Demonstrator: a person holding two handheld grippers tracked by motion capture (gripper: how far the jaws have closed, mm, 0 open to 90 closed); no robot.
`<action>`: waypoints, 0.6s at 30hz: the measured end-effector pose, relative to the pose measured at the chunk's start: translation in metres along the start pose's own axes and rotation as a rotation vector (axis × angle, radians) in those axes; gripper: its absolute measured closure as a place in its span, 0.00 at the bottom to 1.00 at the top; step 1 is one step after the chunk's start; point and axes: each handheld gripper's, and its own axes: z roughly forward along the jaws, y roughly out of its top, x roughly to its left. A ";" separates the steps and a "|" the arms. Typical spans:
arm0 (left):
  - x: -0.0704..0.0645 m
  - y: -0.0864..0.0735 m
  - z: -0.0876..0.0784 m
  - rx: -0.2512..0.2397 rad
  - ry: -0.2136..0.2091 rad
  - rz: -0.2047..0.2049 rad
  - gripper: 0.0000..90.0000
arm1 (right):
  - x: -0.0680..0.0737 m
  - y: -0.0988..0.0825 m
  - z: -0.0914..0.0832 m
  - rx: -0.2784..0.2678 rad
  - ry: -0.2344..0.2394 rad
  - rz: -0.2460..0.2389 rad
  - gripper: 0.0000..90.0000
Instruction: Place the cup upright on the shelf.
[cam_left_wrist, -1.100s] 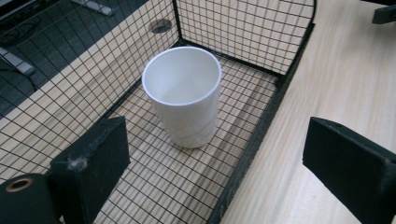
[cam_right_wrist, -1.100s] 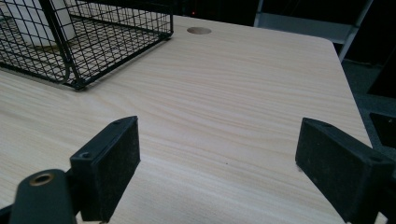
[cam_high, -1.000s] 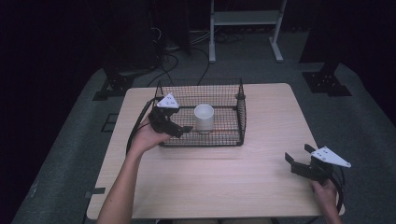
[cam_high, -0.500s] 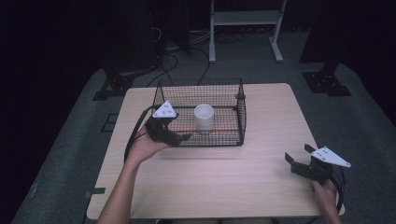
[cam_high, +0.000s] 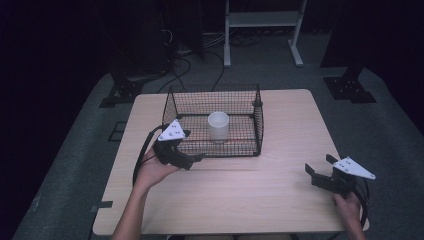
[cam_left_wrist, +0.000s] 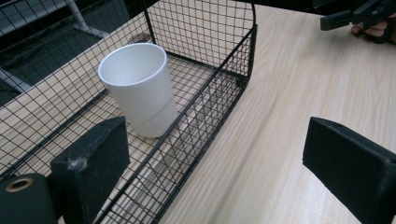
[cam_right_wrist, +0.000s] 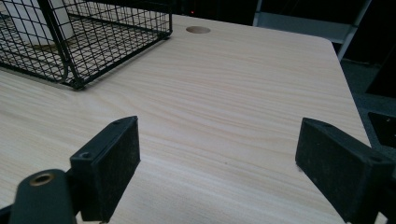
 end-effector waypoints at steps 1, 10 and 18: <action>-0.002 -0.002 0.000 0.000 0.002 0.002 0.07 | 0.000 0.000 0.000 0.001 0.000 0.000 0.15; -0.012 -0.014 -0.005 -0.020 -0.001 -0.007 0.07 | 0.000 0.000 0.000 0.000 -0.002 -0.002 0.15; -0.026 -0.028 -0.010 -0.067 0.023 -0.026 0.07 | 0.000 0.000 0.000 0.002 -0.004 0.001 0.15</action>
